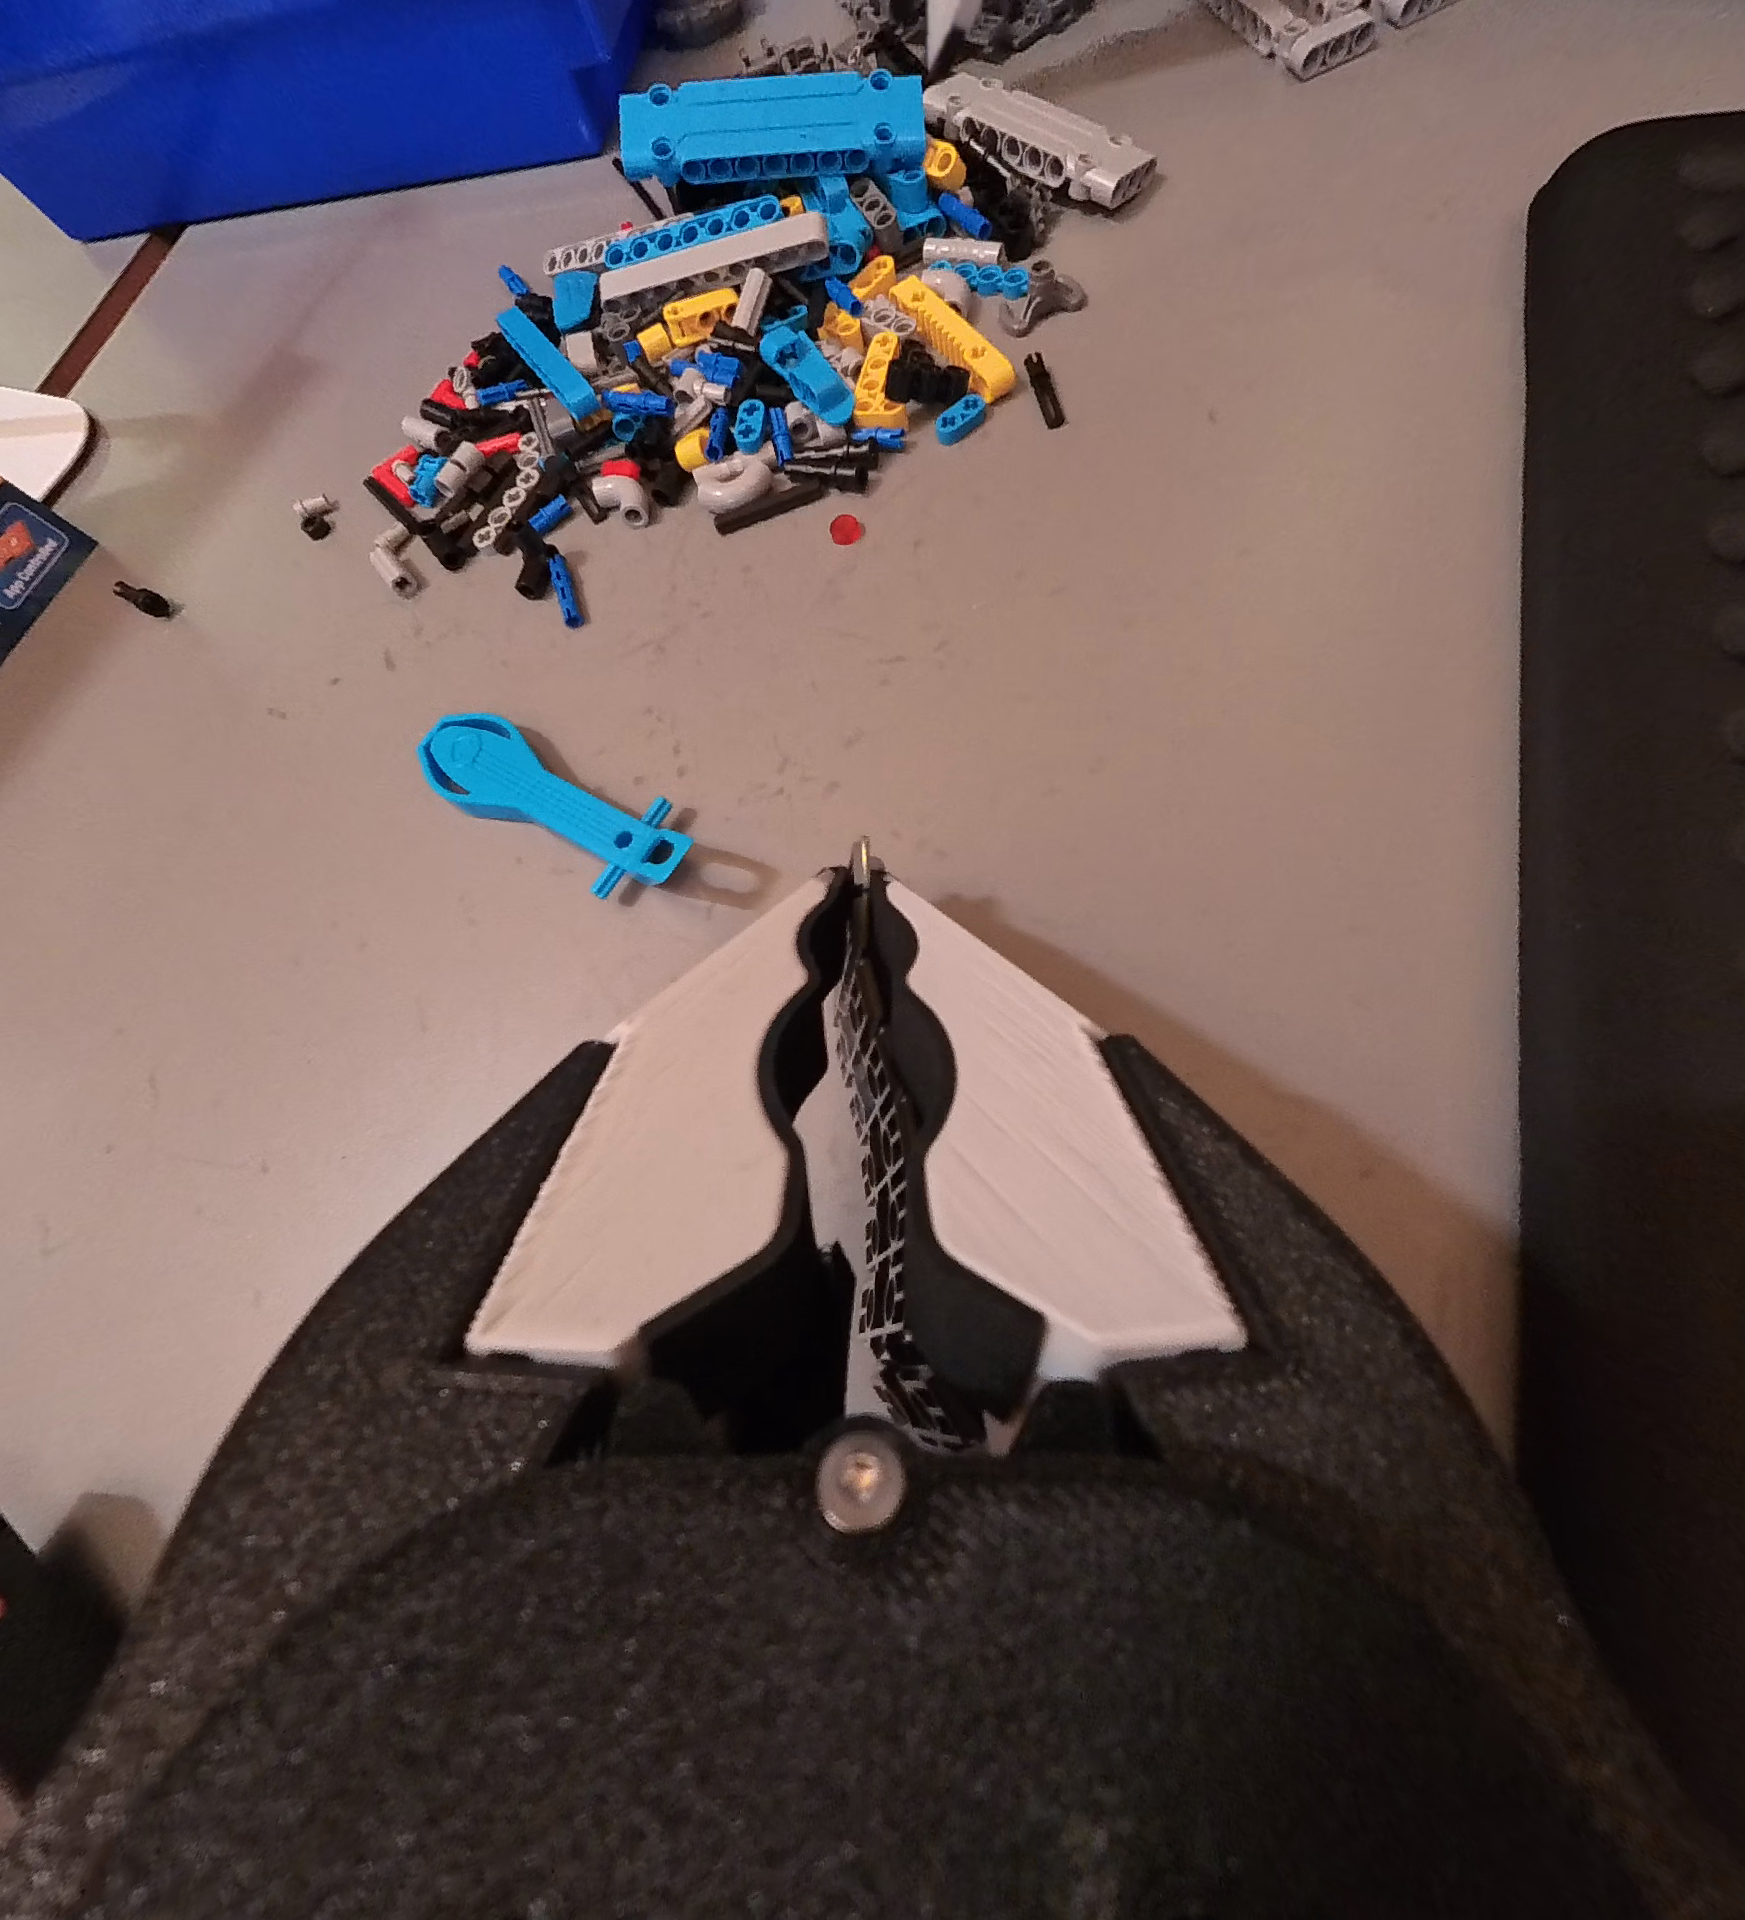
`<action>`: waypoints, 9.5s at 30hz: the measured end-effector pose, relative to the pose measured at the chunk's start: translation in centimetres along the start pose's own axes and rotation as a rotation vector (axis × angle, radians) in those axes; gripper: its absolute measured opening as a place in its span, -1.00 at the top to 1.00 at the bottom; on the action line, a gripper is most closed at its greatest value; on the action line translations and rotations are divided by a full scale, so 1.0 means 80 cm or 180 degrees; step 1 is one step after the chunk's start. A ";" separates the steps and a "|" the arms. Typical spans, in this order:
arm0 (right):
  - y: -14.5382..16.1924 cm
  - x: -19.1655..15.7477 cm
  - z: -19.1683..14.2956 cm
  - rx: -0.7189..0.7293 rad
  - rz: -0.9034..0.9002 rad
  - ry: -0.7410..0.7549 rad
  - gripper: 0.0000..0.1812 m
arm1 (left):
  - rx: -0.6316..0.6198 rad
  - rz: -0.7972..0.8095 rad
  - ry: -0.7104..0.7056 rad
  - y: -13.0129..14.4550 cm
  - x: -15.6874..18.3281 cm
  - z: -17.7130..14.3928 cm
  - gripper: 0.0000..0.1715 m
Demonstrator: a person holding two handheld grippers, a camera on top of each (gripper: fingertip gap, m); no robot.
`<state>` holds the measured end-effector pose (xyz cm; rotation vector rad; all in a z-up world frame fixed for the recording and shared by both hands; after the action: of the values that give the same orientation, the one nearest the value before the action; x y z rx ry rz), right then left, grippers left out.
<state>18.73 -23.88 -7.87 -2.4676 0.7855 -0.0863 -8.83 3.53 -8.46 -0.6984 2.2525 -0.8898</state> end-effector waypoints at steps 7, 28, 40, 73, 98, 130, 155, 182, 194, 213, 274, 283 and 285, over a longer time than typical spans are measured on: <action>-0.005 -0.016 0.016 0.0142 0.0229 -0.0576 0.75 | -0.0001 0.0009 0.0009 0.000 0.001 0.000 0.98; -0.050 0.055 0.034 0.0009 0.0029 -0.0094 0.73 | 0.0005 0.0016 0.0036 0.000 0.002 0.000 0.97; -0.046 0.052 0.010 0.0245 -0.0002 -0.0158 0.70 | -0.0001 0.0052 0.0052 -0.002 0.004 0.000 0.98; -0.034 0.084 -0.023 -0.0130 -0.0025 0.0235 0.95 | -0.0007 0.0066 0.0072 -0.002 0.005 0.000 0.97; 0.073 0.100 -0.066 -0.0084 0.0247 0.0209 0.58 | 0.0024 -0.0101 -0.0097 0.002 -0.009 -0.006 0.98; 0.085 0.146 -0.076 0.0133 0.1483 0.0864 0.99 | 0.0022 -0.0030 -0.0003 -0.001 -0.003 -0.006 0.98; 0.068 0.123 -0.056 0.0359 0.1621 0.0769 0.99 | 0.0038 -0.0096 0.0042 0.001 -0.006 -0.007 0.98; -0.040 -0.333 0.079 0.0466 -0.1588 -0.1920 0.99 | 0.0095 -0.0426 0.0531 0.029 -0.030 -0.032 0.98; -0.024 -0.338 0.067 0.0582 -0.1198 -0.1771 0.83 | 0.0074 -0.0495 0.0374 0.028 -0.034 -0.029 0.99; -0.021 -0.351 0.073 0.0701 -0.0919 -0.1629 0.74 | -0.0046 -0.0876 -0.0004 0.023 -0.036 -0.020 0.99; -0.025 -0.072 -0.053 0.2031 0.1593 -0.0720 0.99 | 0.0109 -0.0830 -0.0376 -0.001 -0.014 -0.009 0.92; 0.011 0.105 -0.037 0.0653 0.1651 0.0009 0.99 | 0.0243 -0.1008 -0.0253 0.006 -0.024 -0.023 0.88; 0.009 0.111 -0.033 0.0617 0.1633 0.0148 0.82 | 0.0218 -0.1003 -0.0272 0.008 -0.024 -0.023 0.88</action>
<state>25.13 -30.54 -6.91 -2.0232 1.3361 -0.0284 -8.97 5.95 -7.22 -1.0583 2.0593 -1.0574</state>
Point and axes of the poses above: each gripper's, where its closed fingertips meet, z out along the fingers, y out of its underside, x = y × z across the jaws, the point moved 9 cm from there along -z, back along the fingers, and after that the axes turned 12 degrees about z, right-handed, at the moved point
